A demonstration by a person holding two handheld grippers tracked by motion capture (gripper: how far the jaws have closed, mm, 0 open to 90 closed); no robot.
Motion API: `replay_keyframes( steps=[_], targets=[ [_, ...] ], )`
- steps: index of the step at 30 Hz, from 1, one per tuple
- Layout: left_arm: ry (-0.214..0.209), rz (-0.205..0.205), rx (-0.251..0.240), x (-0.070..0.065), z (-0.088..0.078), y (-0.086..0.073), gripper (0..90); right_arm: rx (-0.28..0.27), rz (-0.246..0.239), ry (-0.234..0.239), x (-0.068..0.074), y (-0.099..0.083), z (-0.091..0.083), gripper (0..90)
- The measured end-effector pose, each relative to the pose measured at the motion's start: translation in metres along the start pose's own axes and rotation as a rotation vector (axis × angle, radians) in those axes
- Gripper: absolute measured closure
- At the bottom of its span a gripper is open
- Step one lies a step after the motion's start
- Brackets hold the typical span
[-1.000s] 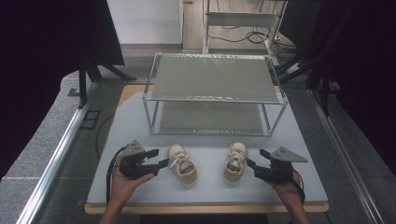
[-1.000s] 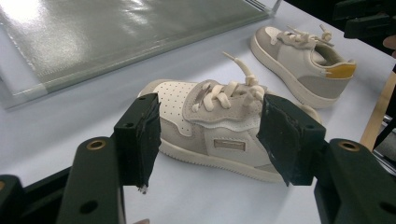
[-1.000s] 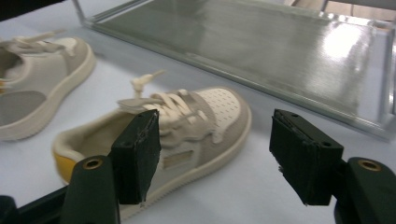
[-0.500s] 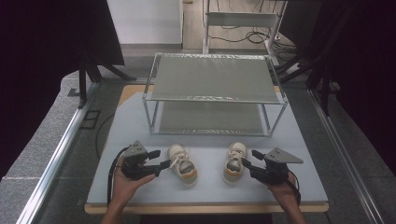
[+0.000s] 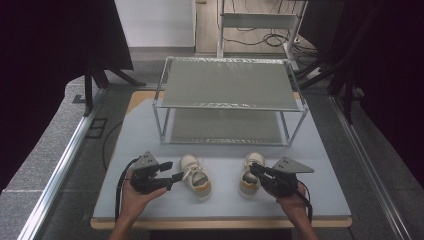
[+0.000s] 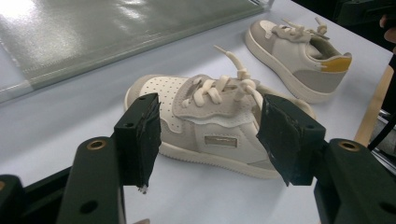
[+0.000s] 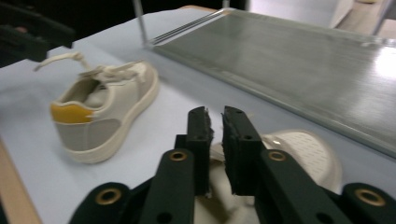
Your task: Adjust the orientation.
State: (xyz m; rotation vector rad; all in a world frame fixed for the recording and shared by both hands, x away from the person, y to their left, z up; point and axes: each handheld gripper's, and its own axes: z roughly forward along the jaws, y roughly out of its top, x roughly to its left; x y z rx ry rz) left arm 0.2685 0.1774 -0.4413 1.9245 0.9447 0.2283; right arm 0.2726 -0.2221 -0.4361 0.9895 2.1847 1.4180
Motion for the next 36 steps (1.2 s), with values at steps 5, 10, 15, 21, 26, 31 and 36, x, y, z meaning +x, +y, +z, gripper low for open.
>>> replay_keyframes(
  steps=[5,10,15,21,26,31,36],
  targets=[
    [-0.001,-0.001,-0.001,0.0,0.0,0.0,39.1,0.028,-0.028,0.058,0.015,0.004,0.012,87.5],
    [-0.003,-0.001,0.001,-0.001,0.001,0.0,39.1,0.064,-0.051,0.156,0.037,0.004,0.027,88.4],
    [-0.004,-0.001,0.002,-0.002,0.001,0.0,39.1,0.093,-0.084,0.189,0.053,0.004,0.04,88.5],
    [0.002,-0.008,-0.008,0.0,-0.002,0.0,39.1,0.119,-0.116,0.201,0.066,0.004,0.053,88.5],
    [0.01,-0.013,-0.014,0.002,-0.006,-0.001,39.1,0.15,-0.144,0.211,0.075,0.002,0.063,88.5],
    [0.012,-0.023,-0.008,0.006,-0.007,-0.003,39.1,0.177,-0.174,0.186,0.08,-0.001,0.068,88.5],
    [0.013,-0.028,-0.005,0.007,-0.008,-0.004,39.0,0.19,-0.201,0.176,0.085,-0.002,0.071,88.5]
  ],
)
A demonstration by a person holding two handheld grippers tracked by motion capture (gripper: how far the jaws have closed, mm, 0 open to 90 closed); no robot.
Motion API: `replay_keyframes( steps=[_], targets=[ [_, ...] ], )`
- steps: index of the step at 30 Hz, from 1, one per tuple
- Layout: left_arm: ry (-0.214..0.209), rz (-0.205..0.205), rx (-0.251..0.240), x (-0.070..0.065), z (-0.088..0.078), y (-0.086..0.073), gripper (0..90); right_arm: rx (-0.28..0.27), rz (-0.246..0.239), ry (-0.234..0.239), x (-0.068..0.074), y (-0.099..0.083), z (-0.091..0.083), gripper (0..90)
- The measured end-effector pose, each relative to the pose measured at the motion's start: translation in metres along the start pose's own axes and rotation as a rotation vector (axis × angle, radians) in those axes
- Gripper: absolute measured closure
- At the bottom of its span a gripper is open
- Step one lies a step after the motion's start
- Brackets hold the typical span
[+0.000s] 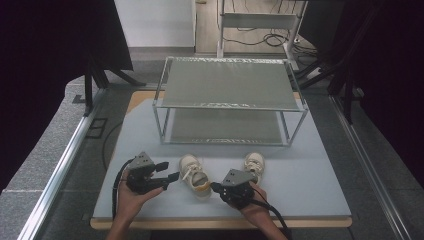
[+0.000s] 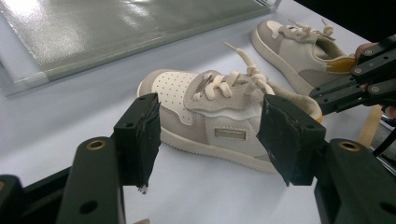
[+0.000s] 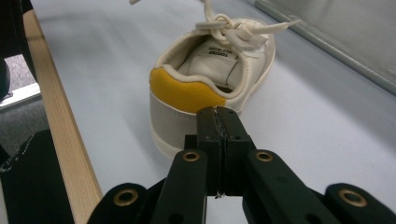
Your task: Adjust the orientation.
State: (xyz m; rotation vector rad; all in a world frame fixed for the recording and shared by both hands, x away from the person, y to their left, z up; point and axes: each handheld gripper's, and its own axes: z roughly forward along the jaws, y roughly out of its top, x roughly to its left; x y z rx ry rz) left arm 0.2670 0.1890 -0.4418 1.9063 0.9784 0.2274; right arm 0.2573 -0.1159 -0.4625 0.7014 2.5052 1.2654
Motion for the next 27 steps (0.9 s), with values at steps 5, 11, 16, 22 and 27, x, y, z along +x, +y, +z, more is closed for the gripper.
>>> replay_keyframes(
  steps=[5,11,16,22,27],
  targets=[
    [0.01,-0.005,-0.011,0.002,-0.005,-0.001,38.9,0.002,-0.017,0.002,0.004,0.001,0.002,88.7],
    [0.023,-0.022,-0.023,0.009,-0.013,-0.003,39.0,-0.01,-0.033,0.028,0.011,0.003,0.007,88.6],
    [0.029,-0.026,-0.043,0.01,-0.02,-0.003,39.1,-0.023,-0.056,0.048,0.02,0.006,0.014,88.3],
    [0.041,-0.017,-0.079,0.008,-0.028,-0.002,39.7,-0.037,-0.063,0.079,0.025,0.009,0.022,88.1],
    [0.036,-0.014,-0.093,0.007,-0.033,-0.001,39.7,-0.049,-0.069,0.101,0.03,0.012,0.029,87.3]
  ],
)
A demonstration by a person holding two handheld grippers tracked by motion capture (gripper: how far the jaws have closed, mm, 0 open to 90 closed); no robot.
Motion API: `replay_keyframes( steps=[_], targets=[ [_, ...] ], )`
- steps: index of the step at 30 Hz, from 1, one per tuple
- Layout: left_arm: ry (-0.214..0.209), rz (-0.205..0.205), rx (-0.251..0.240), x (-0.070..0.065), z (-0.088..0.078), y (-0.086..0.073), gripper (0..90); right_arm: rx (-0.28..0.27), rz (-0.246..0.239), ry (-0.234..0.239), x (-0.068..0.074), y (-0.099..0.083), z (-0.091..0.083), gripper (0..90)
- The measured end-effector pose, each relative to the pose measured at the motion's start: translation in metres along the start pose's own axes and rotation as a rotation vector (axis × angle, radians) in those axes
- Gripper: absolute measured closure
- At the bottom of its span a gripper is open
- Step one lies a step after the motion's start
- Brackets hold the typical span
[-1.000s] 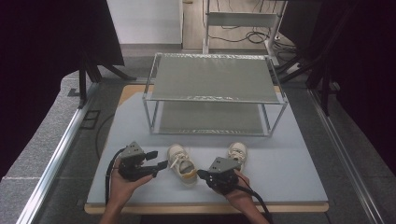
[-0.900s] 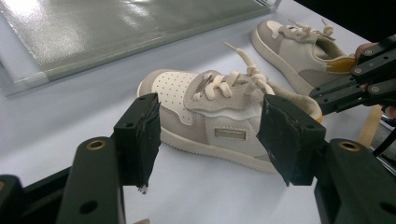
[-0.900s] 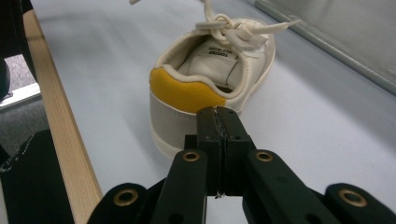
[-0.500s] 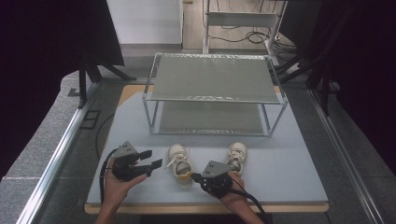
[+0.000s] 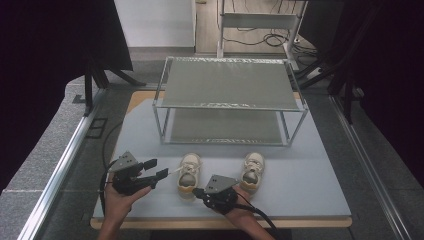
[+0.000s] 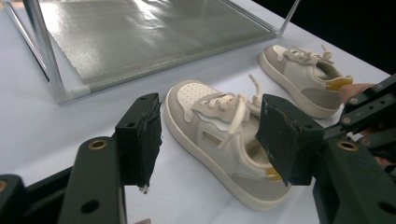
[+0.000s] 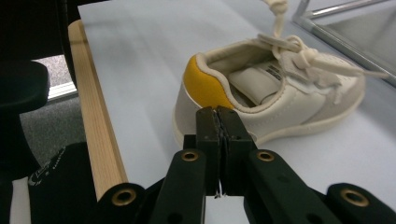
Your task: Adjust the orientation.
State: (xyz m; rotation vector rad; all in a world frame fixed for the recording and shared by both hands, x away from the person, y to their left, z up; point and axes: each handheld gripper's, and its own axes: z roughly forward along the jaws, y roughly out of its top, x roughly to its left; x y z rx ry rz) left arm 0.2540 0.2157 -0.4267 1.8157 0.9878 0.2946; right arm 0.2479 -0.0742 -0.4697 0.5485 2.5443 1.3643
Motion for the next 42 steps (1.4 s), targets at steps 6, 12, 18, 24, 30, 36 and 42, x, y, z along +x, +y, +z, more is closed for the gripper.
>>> replay_keyframes(
  steps=[6,12,18,24,30,36,42],
  targets=[
    [-0.01,-0.002,-0.007,-0.001,-0.001,0.0,39.7,-0.005,-0.012,-0.002,0.004,0.002,0.004,86.3],
    [-0.015,0.004,-0.002,-0.002,0.0,0.0,39.7,-0.024,-0.001,-0.055,-0.002,-0.001,-0.016,86.0],
    [-0.011,0.0,0.014,-0.001,0.005,-0.002,39.7,-0.045,0.056,-0.123,-0.018,-0.011,-0.045,87.4],
    [-0.005,0.006,-0.003,-0.004,0.0,0.0,39.9,-0.034,0.078,-0.164,-0.029,-0.021,-0.064,89.4],
    [0.0,0.005,-0.014,-0.004,-0.003,0.0,39.9,-0.013,0.111,-0.2,-0.037,-0.03,-0.071,89.4],
    [-0.011,0.014,-0.003,-0.008,0.001,0.0,39.9,-0.001,0.107,-0.238,-0.044,-0.03,-0.077,89.4],
    [-0.016,0.022,0.004,-0.011,0.003,-0.001,39.9,0.003,0.122,-0.263,-0.049,-0.034,-0.085,89.5]
  ],
)
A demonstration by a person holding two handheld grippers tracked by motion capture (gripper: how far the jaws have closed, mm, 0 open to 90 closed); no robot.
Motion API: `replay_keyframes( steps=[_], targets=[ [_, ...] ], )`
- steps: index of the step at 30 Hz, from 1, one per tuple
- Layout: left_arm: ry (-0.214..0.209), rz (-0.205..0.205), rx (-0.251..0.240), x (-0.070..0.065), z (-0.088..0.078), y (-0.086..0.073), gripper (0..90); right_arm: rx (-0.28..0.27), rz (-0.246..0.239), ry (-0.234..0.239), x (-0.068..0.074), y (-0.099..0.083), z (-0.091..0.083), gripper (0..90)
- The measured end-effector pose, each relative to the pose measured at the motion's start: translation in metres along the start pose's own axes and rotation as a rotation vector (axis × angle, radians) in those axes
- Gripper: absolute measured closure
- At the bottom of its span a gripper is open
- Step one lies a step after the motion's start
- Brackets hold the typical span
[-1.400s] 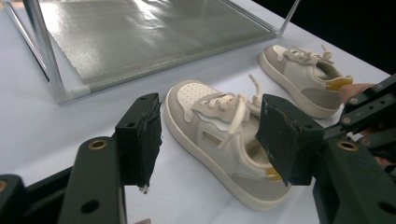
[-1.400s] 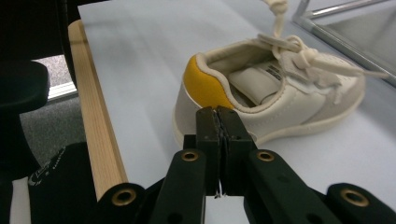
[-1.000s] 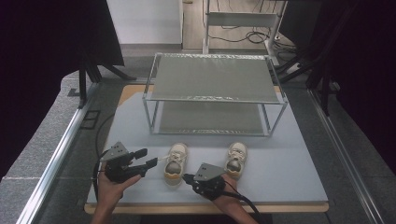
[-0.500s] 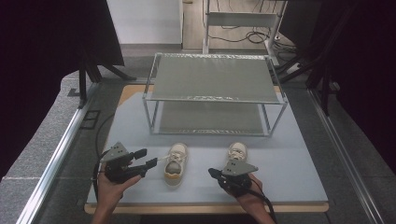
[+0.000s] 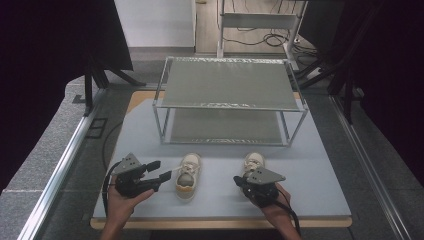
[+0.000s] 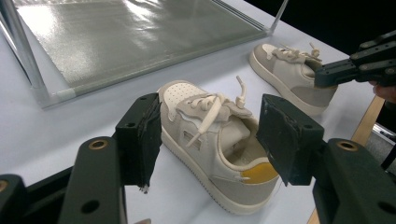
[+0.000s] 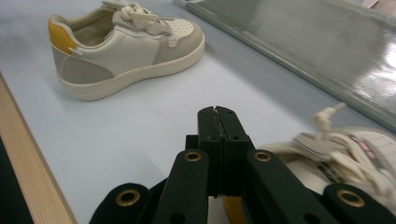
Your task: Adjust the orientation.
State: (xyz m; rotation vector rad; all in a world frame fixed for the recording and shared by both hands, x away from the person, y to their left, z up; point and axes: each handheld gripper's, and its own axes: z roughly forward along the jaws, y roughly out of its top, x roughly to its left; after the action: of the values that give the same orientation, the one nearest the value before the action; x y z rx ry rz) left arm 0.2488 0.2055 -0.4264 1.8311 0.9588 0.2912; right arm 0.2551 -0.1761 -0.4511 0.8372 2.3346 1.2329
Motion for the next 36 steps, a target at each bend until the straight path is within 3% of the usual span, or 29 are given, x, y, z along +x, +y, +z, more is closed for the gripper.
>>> replay_keyframes(
  steps=[4,7,14,20,36],
  targets=[
    [-0.001,-0.001,-0.001,0.0,0.0,0.0,39.9,-0.007,0.019,-0.02,-0.009,-0.003,-0.01,89.5],
    [0.0,-0.003,0.002,0.0,0.001,-0.001,39.9,-0.02,0.043,-0.009,-0.014,-0.006,-0.014,89.6],
    [-0.005,0.002,0.017,-0.001,0.006,-0.002,39.9,0.001,0.015,0.0,-0.005,-0.003,-0.001,89.6],
    [-0.007,0.005,0.029,-0.002,0.011,-0.003,39.7,0.036,-0.026,-0.025,0.001,-0.002,0.011,89.6],
    [-0.012,0.003,0.024,-0.001,0.008,-0.002,39.7,0.041,0.035,0.003,-0.015,-0.017,-0.014,89.6]
  ],
)
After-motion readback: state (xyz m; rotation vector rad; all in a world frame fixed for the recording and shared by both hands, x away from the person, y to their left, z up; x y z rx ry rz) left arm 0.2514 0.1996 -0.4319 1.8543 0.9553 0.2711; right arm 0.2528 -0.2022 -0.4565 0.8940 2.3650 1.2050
